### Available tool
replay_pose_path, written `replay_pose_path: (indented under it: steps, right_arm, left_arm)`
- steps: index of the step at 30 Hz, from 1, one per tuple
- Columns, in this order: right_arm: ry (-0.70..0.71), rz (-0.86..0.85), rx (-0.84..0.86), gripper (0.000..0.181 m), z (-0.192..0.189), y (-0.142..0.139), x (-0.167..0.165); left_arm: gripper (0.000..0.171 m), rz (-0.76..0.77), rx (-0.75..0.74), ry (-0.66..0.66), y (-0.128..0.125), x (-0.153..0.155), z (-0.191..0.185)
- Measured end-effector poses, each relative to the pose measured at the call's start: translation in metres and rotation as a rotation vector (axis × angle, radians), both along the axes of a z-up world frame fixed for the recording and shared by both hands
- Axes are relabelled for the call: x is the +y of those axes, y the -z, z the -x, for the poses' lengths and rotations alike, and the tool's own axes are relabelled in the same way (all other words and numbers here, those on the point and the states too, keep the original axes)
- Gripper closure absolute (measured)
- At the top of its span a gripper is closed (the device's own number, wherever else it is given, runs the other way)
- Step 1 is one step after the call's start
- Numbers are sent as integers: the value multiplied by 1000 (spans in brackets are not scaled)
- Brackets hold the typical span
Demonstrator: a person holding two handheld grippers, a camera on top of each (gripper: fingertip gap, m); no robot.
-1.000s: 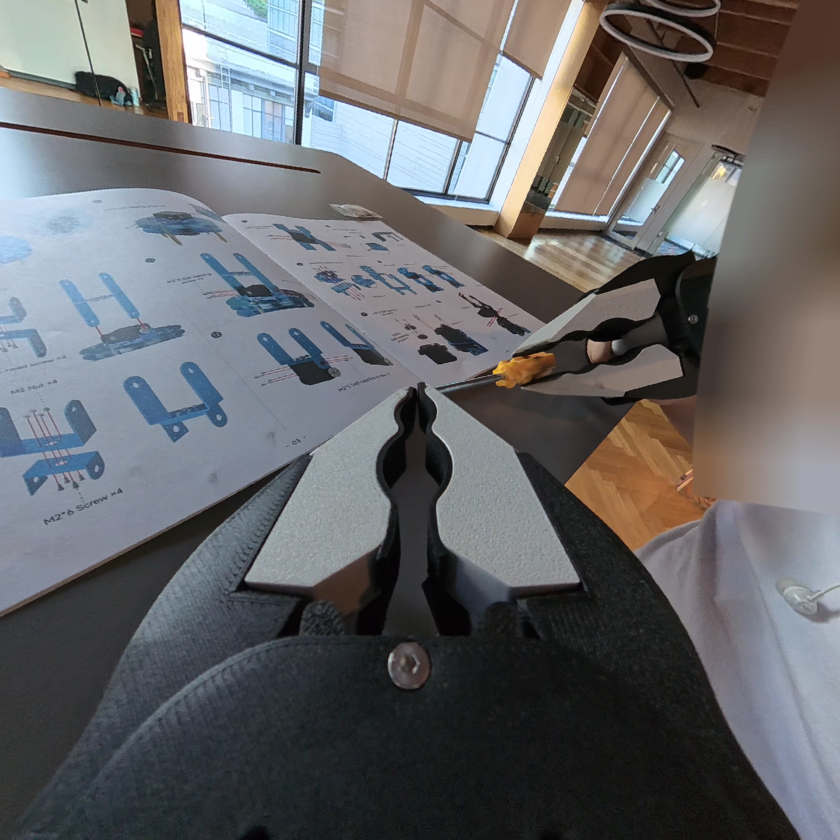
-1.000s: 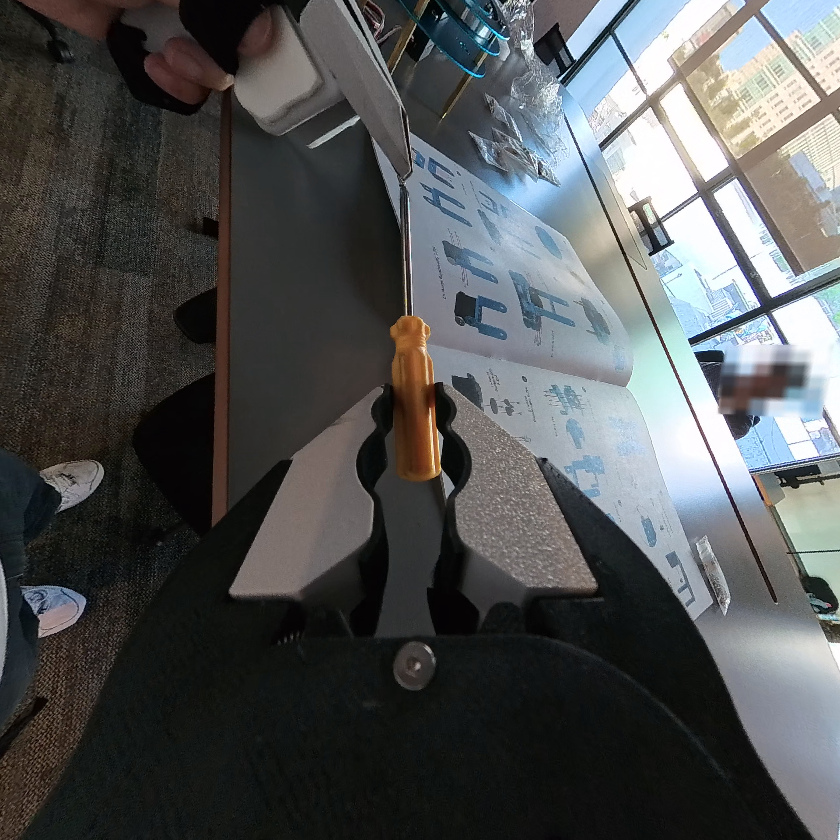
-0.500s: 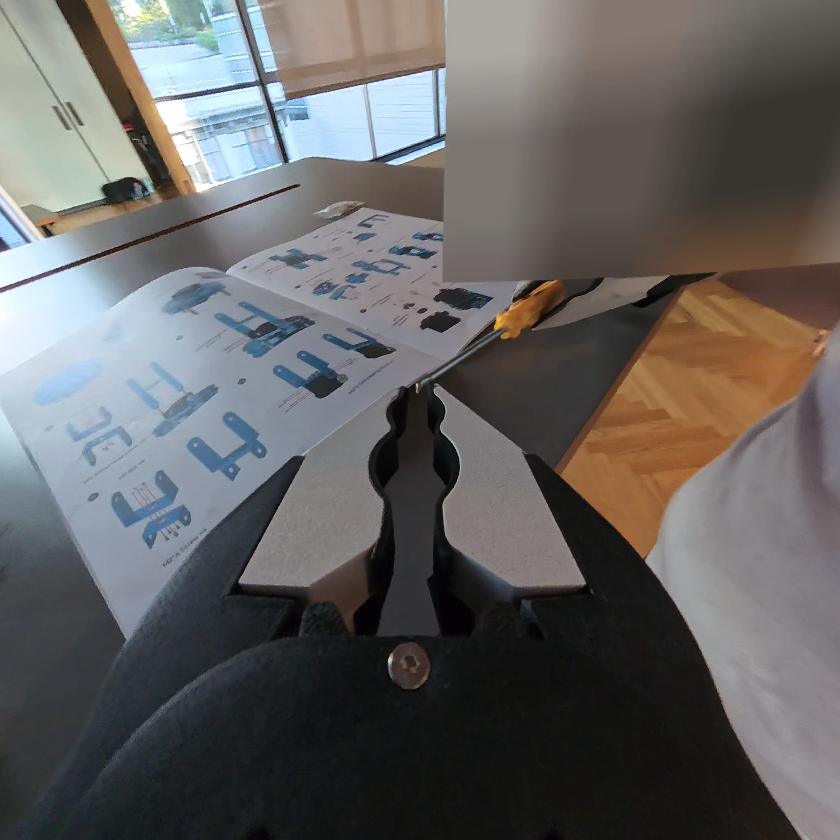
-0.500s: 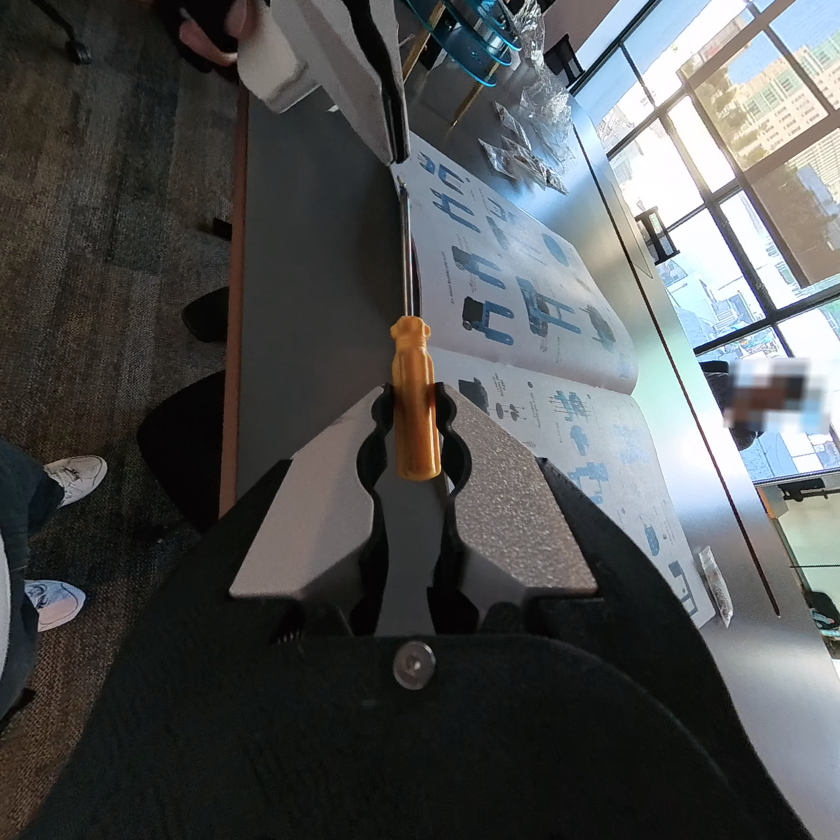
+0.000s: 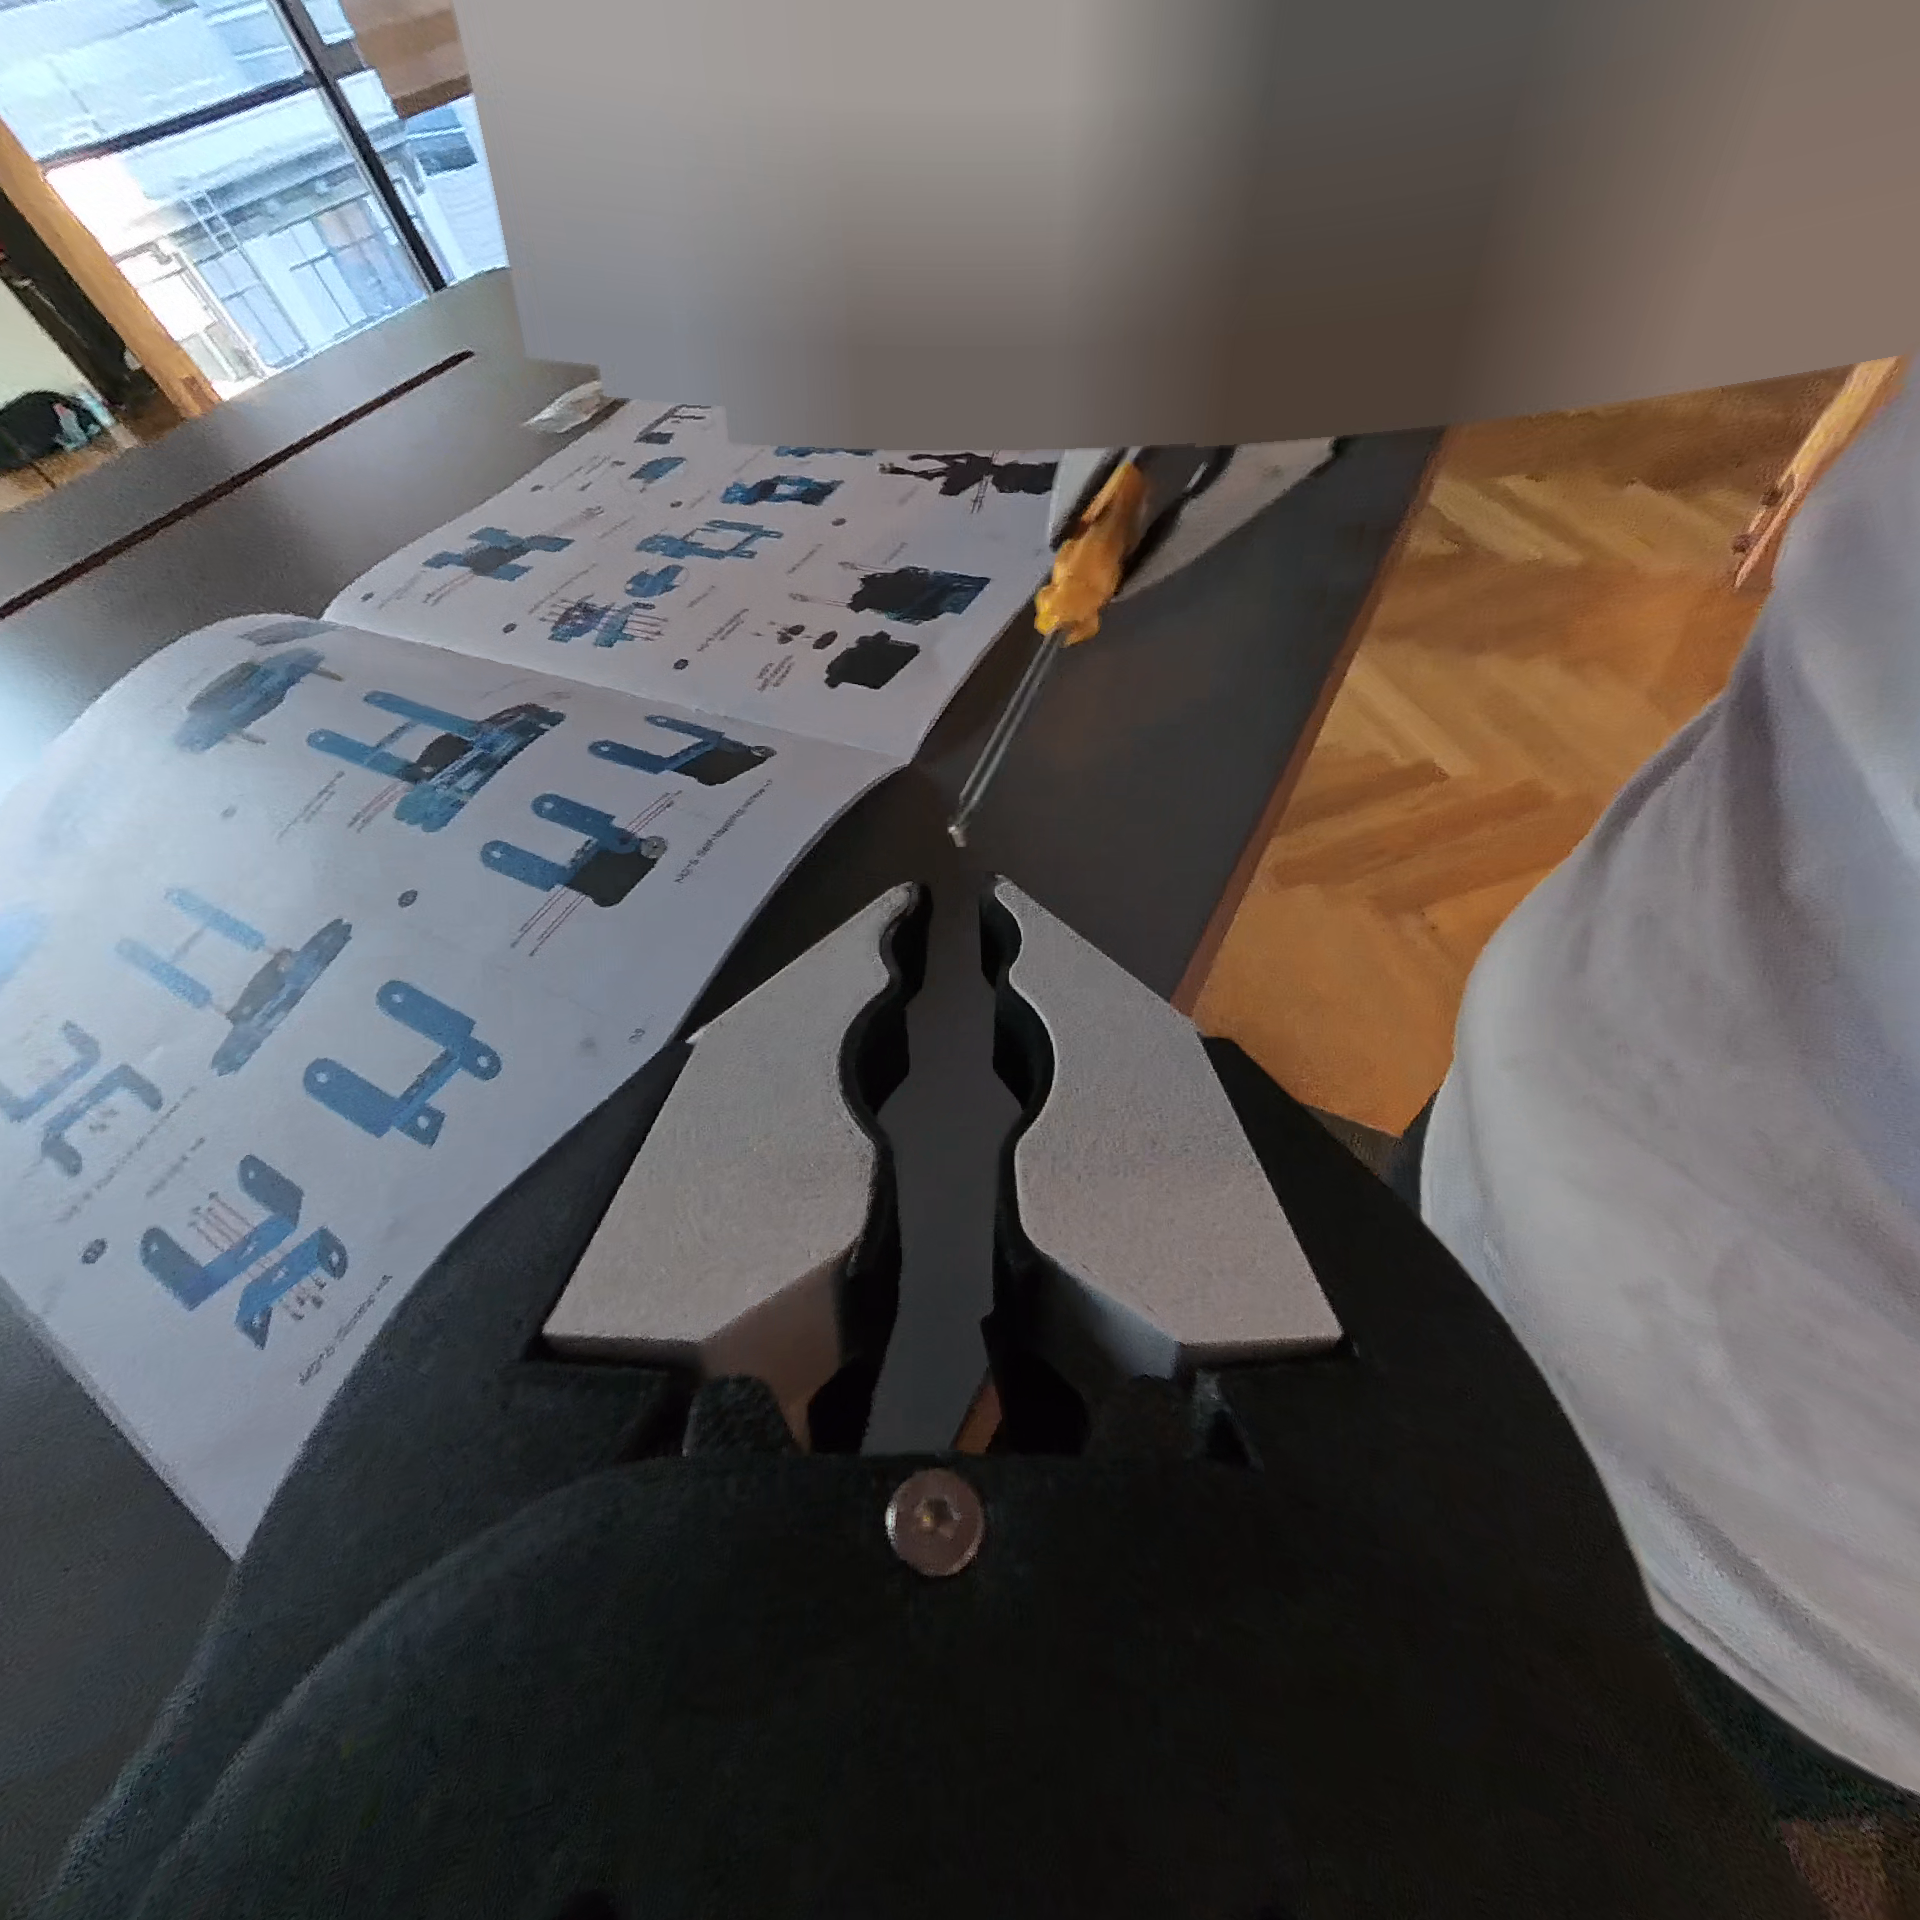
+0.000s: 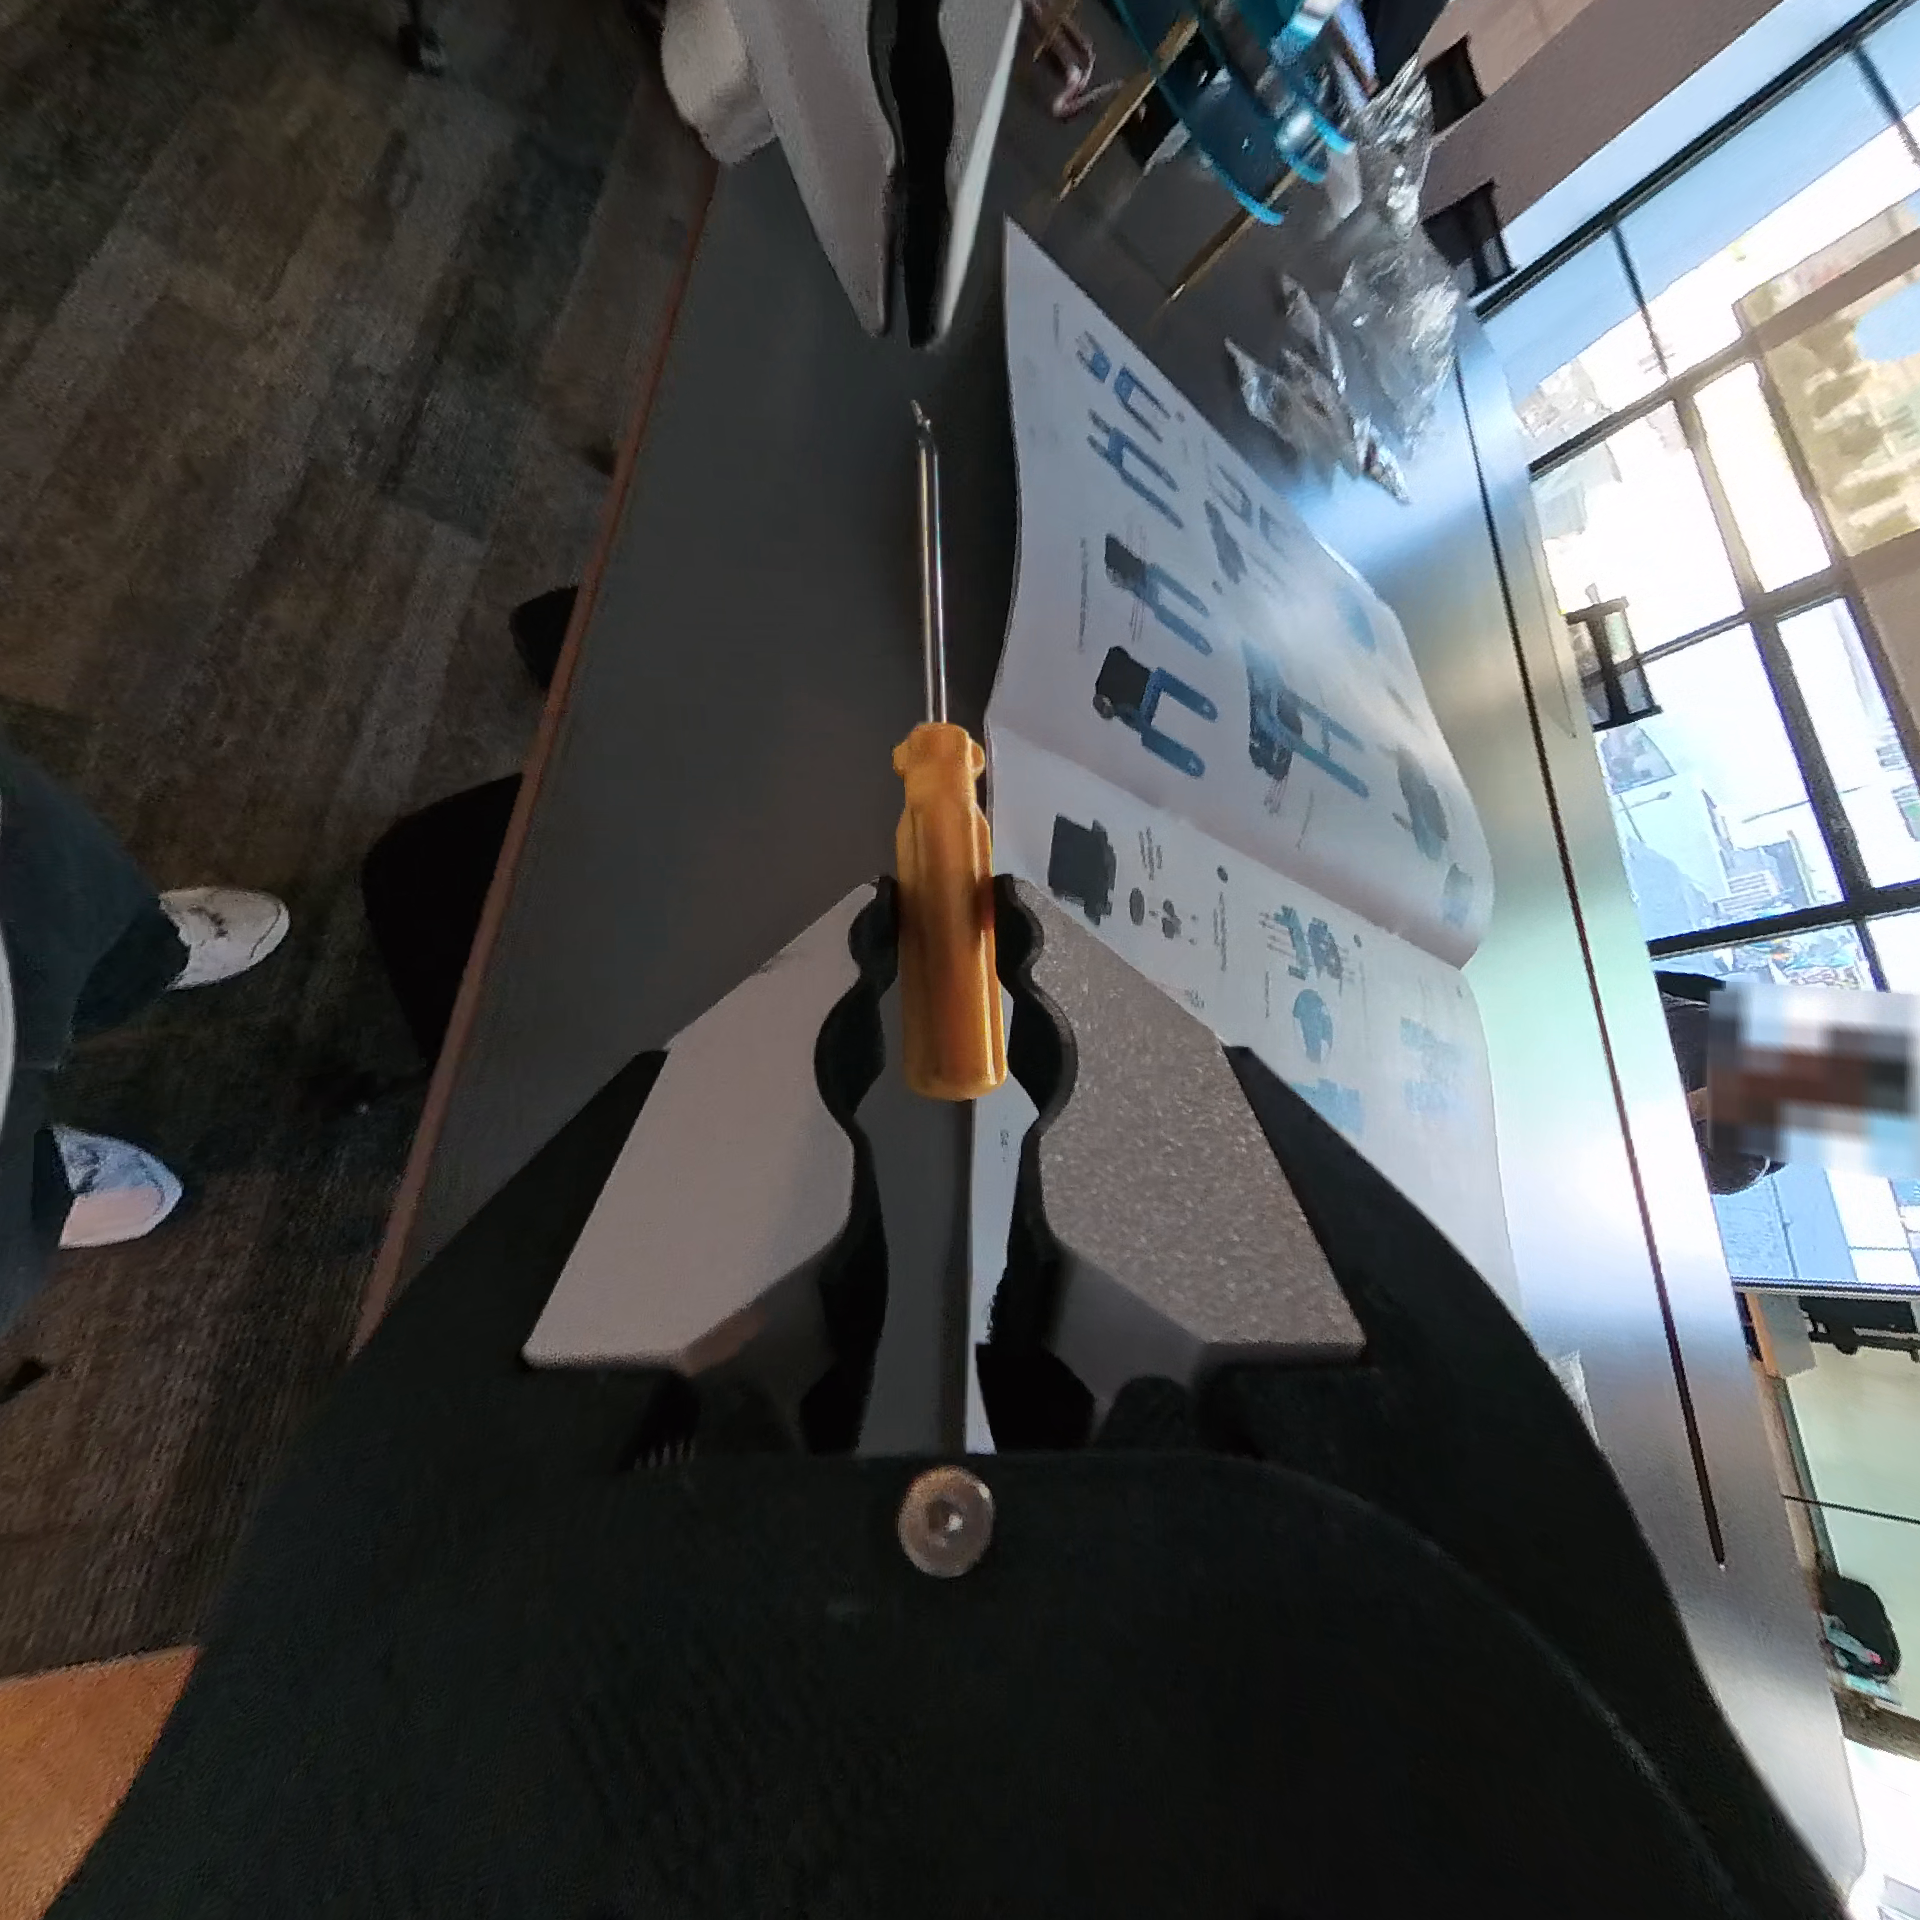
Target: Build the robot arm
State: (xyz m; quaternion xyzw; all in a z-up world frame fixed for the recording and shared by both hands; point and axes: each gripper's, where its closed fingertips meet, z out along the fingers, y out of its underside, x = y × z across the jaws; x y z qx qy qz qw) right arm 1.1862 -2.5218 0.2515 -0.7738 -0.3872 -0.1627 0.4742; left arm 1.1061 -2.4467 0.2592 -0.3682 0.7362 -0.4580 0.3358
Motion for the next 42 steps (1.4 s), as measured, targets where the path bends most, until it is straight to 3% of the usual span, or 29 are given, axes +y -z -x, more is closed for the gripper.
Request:
replay_pose_path:
  steps: [10,42]
  right_arm:
    - [-8,-8,8,164,1,10,-2]
    - [-21,-35,-6,164,4,8,-1]
  left_arm:
    - [166,-83,26,0,11,-10,-7]
    - [168,23,49,9,11,-11,-6]
